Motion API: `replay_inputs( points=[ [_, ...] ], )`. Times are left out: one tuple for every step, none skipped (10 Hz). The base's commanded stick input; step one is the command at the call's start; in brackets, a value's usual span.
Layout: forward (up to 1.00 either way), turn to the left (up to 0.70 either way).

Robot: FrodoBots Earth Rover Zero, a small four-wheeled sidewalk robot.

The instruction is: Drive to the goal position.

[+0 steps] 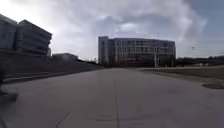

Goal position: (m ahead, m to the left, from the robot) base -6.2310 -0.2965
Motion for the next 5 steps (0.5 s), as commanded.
replay_inputs(
  points=[
    [1.0, 0.0],
    [1.0, 0.0],
    [1.0, 0.0],
    [1.0, 0.0],
    [1.0, 0.0]
  ],
)
